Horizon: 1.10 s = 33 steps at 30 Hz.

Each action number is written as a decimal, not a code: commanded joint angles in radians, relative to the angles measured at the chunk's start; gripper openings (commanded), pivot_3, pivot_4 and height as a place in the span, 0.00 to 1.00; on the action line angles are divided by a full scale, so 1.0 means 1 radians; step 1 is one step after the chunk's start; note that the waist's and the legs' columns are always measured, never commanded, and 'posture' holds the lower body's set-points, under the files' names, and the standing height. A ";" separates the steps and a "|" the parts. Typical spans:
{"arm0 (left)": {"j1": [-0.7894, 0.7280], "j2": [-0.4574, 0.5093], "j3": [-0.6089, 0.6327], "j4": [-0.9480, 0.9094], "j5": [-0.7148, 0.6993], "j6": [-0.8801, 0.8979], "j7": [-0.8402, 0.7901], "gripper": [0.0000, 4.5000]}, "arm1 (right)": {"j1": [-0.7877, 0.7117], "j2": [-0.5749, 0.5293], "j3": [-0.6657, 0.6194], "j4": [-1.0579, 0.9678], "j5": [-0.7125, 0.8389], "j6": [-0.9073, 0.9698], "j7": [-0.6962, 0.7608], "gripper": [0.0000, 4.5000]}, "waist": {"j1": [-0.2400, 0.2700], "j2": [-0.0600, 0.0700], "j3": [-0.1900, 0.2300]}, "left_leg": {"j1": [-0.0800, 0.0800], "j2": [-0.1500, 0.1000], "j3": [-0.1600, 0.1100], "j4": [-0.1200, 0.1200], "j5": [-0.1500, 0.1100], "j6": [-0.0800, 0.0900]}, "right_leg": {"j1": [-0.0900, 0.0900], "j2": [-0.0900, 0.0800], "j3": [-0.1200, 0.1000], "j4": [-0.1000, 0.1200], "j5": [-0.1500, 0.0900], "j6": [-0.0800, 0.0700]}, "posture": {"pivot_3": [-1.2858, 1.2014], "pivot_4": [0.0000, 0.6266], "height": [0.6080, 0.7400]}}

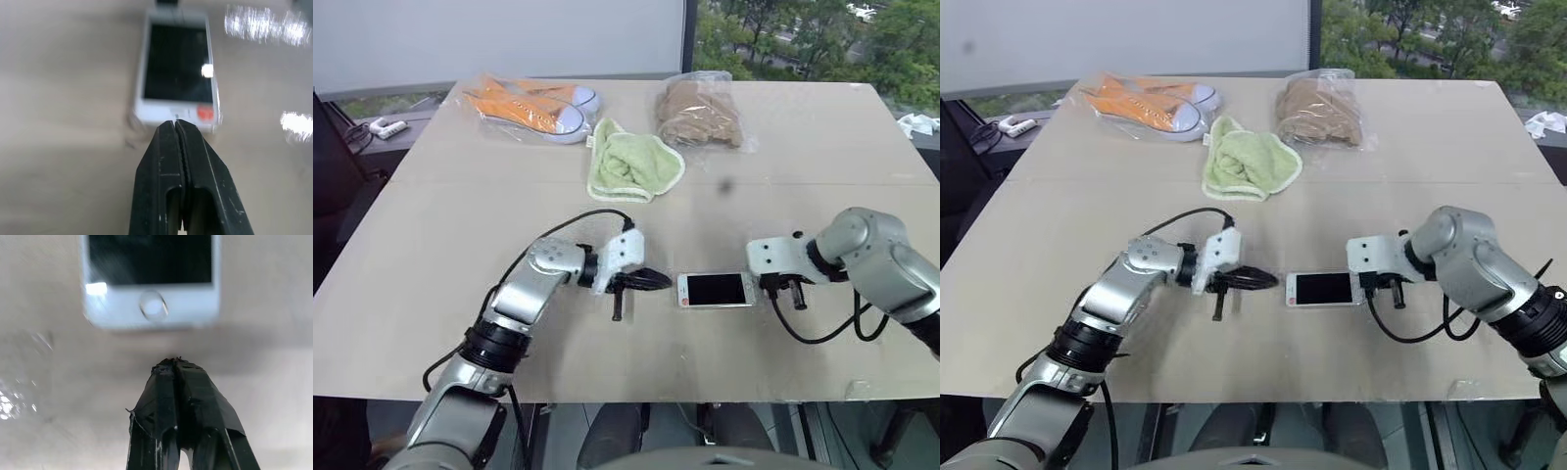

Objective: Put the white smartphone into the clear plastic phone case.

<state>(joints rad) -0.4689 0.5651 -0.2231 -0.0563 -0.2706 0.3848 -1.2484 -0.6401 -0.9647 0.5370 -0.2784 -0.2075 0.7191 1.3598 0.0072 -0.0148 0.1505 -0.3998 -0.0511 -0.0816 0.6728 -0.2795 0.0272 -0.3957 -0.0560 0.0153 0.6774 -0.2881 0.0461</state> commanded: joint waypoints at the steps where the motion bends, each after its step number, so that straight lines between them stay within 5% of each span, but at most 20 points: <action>1: -0.027 -0.006 0.039 -0.069 -0.088 0.053 -0.012 0.00 | 0.005 -0.022 -0.060 -0.029 0.014 0.022 -0.015 0.01 | -0.001 0.000 0.000 | 0.000 0.000 0.000 0.000 0.000 0.000 | 0.000 0.000 0.000 0.000 0.000 0.000 | 0.52 0.24 1.00; 6: -0.045 -0.098 -0.053 -0.024 -0.034 0.019 0.039 0.00 | 0.000 0.007 -0.098 -0.040 0.040 0.065 -0.058 0.01 | 0.002 0.000 0.000 | 0.000 0.000 0.000 0.000 0.000 0.000 | 0.001 0.000 0.000 0.000 0.000 0.000 | 0.52 0.24 1.00; 9: -0.041 -0.128 -0.124 0.062 0.046 -0.064 0.055 0.00 | 0.023 0.102 -0.258 -0.073 0.159 0.101 -0.127 0.01 | -0.001 0.000 0.000 | 0.000 0.000 0.000 0.000 0.000 0.000 | 0.000 0.000 0.000 0.000 0.000 0.000 | 0.52 0.24 1.00; 13: -0.036 -0.166 -0.167 0.153 0.107 -0.145 0.089 0.00 | 0.196 0.195 -0.528 -0.123 0.280 0.090 -0.246 0.01 | 0.004 -0.001 0.000 | 0.000 0.000 0.000 -0.001 0.000 0.000 | 0.000 0.000 0.000 0.000 0.000 0.000 | 0.52 0.24 1.00; 19: -0.007 -0.167 -0.171 0.159 0.112 -0.173 0.087 0.00 | 0.476 0.380 -0.713 -0.285 0.422 0.061 -0.407 0.01 | 0.006 0.000 -0.001 | 0.000 -0.001 -0.001 -0.001 0.000 0.000 | 0.000 -0.001 0.000 0.000 0.000 0.000 | 0.52 0.24 1.00; 23: 0.009 -0.151 -0.170 0.159 0.120 -0.185 0.082 0.00 | 0.685 0.591 -0.688 -0.371 0.462 -0.052 -0.550 0.01 | -0.002 0.000 -0.003 | 0.003 0.000 -0.001 -0.003 0.000 0.000 | 0.001 0.002 0.002 0.001 0.000 0.000 | 0.52 0.24 1.00; 33: -0.001 -0.150 -0.173 0.145 0.126 -0.183 0.081 0.00 | 0.740 0.618 -0.538 -0.140 0.339 -0.339 -0.678 0.01 | -0.018 0.001 -0.003 | 0.018 -0.002 -0.001 -0.003 0.000 0.000 | 0.016 0.002 0.003 0.000 0.001 0.002 | 0.52 0.24 1.00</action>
<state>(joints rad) -0.4673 0.4126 -0.3939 0.1080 -0.1475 0.2018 -1.1635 0.1075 -0.3263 -0.0041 -0.4330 0.1487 0.4220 0.6918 -0.0110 -0.0137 0.1478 -0.3814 -0.0531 -0.0821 0.6694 -0.2793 0.0274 -0.3796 -0.0540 0.0187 0.6776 -0.2870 0.0483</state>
